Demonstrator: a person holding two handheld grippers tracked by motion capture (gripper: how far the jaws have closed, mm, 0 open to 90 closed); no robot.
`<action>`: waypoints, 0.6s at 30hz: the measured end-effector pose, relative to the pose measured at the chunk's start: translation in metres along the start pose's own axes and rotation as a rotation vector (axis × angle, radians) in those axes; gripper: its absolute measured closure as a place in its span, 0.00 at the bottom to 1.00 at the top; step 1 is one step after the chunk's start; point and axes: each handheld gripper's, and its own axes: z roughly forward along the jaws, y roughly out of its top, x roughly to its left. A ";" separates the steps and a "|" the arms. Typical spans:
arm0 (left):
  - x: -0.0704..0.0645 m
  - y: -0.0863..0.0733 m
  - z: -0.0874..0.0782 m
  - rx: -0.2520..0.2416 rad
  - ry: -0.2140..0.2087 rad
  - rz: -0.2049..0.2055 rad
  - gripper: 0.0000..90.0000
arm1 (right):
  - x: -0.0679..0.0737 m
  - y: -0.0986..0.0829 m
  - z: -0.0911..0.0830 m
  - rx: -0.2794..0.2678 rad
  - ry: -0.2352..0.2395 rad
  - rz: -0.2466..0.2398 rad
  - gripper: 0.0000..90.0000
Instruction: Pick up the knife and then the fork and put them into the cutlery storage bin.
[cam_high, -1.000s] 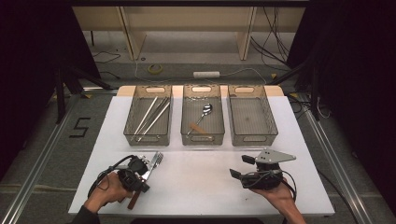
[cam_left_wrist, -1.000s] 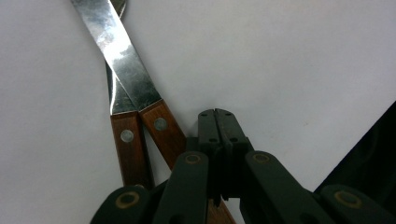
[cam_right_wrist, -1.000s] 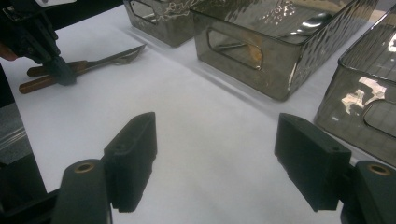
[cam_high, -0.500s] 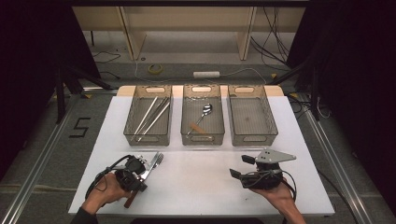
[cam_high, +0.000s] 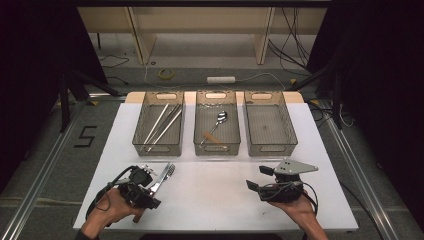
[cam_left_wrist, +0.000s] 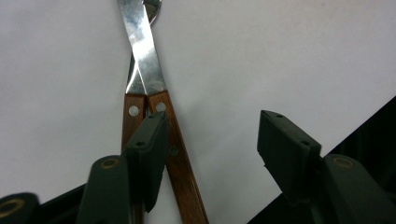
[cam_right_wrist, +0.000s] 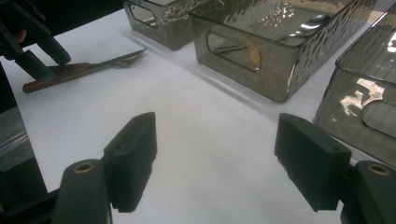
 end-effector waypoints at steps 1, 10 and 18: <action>0.000 -0.001 0.000 -0.005 0.007 -0.010 0.44 | 0.000 0.000 0.000 0.002 -0.001 0.000 0.34; 0.001 -0.013 0.005 0.005 0.021 -0.058 0.49 | 0.000 0.000 0.000 0.002 0.000 0.001 0.34; 0.003 -0.019 0.011 0.024 0.062 -0.070 0.62 | 0.001 0.000 0.000 0.005 0.002 -0.002 0.34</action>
